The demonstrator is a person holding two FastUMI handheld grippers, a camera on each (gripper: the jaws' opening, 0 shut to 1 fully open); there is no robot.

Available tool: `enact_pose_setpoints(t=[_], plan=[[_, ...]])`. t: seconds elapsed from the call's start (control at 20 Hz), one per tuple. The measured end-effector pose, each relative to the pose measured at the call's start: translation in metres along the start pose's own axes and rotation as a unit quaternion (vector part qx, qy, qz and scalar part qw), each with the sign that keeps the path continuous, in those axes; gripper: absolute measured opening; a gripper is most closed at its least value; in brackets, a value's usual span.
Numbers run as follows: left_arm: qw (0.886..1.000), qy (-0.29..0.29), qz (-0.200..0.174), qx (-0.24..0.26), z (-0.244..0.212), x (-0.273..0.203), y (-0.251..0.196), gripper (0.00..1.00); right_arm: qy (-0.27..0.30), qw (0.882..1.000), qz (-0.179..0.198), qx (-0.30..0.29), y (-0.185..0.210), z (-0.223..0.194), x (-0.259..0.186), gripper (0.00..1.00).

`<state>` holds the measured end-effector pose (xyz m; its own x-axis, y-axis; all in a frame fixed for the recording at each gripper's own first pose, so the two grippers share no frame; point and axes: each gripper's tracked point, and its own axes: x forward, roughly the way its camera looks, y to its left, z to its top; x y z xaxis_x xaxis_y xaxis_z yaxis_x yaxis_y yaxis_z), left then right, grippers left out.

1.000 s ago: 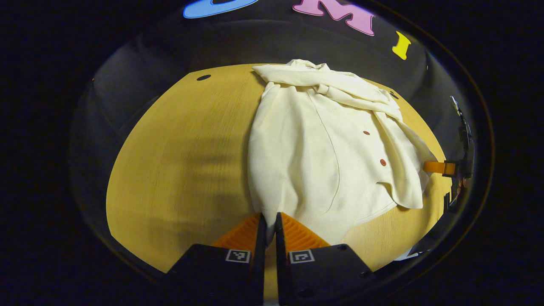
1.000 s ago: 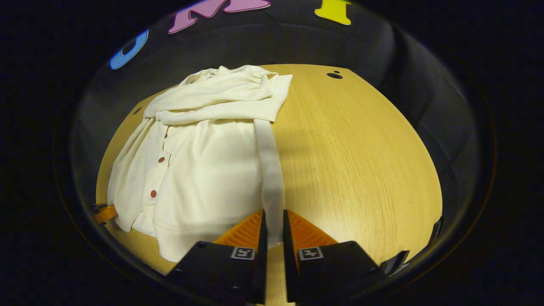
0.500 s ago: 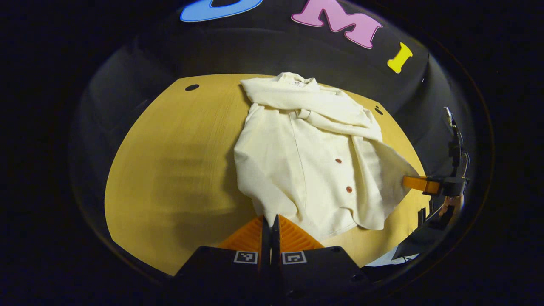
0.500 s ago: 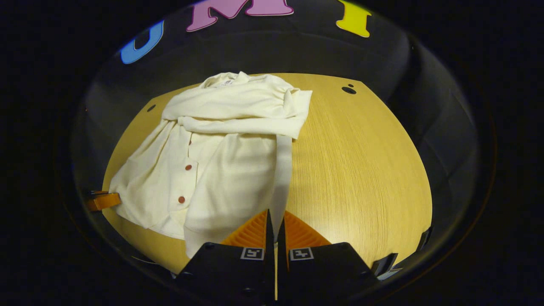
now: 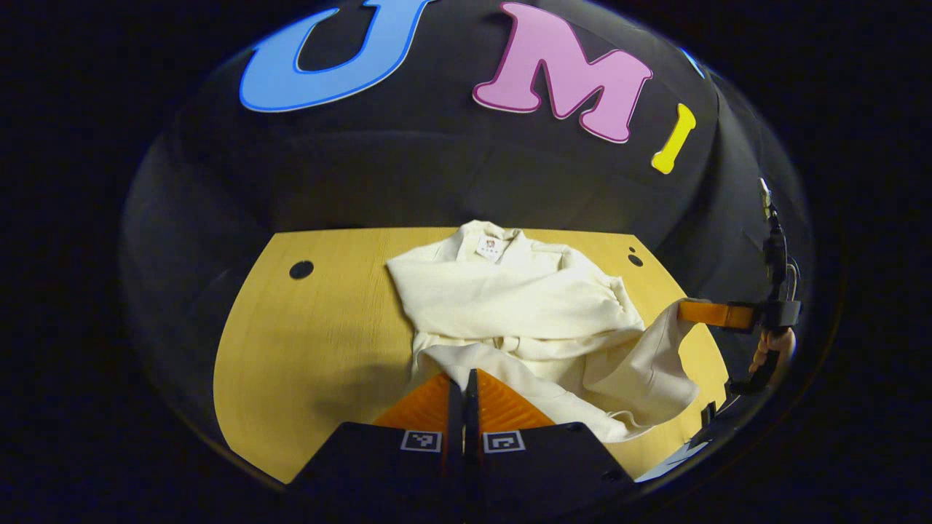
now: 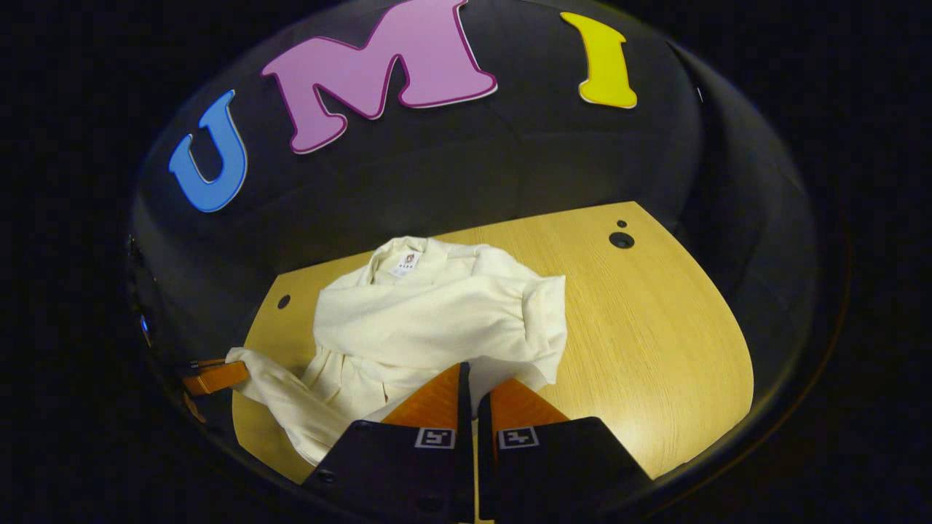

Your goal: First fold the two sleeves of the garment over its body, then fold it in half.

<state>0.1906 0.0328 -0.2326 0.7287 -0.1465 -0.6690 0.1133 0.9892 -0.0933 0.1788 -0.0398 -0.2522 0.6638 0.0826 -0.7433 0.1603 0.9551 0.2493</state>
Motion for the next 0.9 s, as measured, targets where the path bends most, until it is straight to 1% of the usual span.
enact_pose_setpoints(t=[0.15, 0.25, 0.35, 0.45, 0.5, 0.6, 0.65, 0.7, 0.75, 0.8, 0.85, 0.9], plan=[[0.999, -0.044, -0.008, -0.011, 0.054, 0.040, 0.004, 0.06, -0.027, 1.000, -0.002, 0.005, 0.012, 0.043, 0.031, 0.07], [0.997, -0.072, -0.002, -0.001, 0.087, 0.071, 0.015, 0.06, -0.040, 0.999, -0.007, -0.002, 0.017, 0.066, 0.059, 0.07], [0.995, -0.097, 0.009, 0.012, 0.112, 0.106, 0.029, 0.06, -0.049, 0.999, -0.016, -0.013, 0.013, 0.087, 0.088, 0.07], [0.993, -0.112, 0.016, 0.011, 0.128, 0.140, 0.041, 0.07, -0.051, 0.998, -0.025, -0.016, 0.005, 0.105, 0.122, 0.06], [0.993, -0.115, 0.023, 0.005, 0.127, 0.160, 0.050, 0.08, -0.054, 0.998, -0.031, -0.017, -0.001, 0.111, 0.139, 0.07], [0.992, -0.115, 0.051, -0.007, 0.120, 0.192, 0.071, 0.14, -0.045, 0.997, -0.054, -0.031, -0.021, 0.112, 0.169, 0.12], [0.992, -0.111, 0.061, -0.012, 0.115, 0.203, 0.078, 0.26, -0.046, 0.996, -0.059, -0.040, -0.026, 0.109, 0.180, 0.16], [0.991, -0.109, 0.069, -0.015, 0.109, 0.209, 0.083, 0.25, -0.043, 0.996, -0.063, -0.051, -0.032, 0.103, 0.191, 0.17], [0.991, -0.110, 0.076, -0.017, 0.107, 0.212, 0.088, 0.39, -0.037, 0.995, -0.064, -0.066, -0.035, 0.096, 0.197, 0.21], [0.990, -0.117, 0.078, -0.018, 0.107, 0.212, 0.090, 0.54, -0.034, 0.993, -0.072, -0.086, -0.039, 0.089, 0.198, 0.22], [0.988, -0.130, 0.085, -0.019, 0.113, 0.207, 0.091, 0.72, -0.040, 0.992, -0.069, -0.101, -0.038, 0.087, 0.200, 0.43], [0.986, -0.144, 0.084, -0.017, 0.116, 0.206, 0.088, 0.86, -0.048, 0.990, -0.064, -0.113, -0.034, 0.087, 0.200, 0.43]])
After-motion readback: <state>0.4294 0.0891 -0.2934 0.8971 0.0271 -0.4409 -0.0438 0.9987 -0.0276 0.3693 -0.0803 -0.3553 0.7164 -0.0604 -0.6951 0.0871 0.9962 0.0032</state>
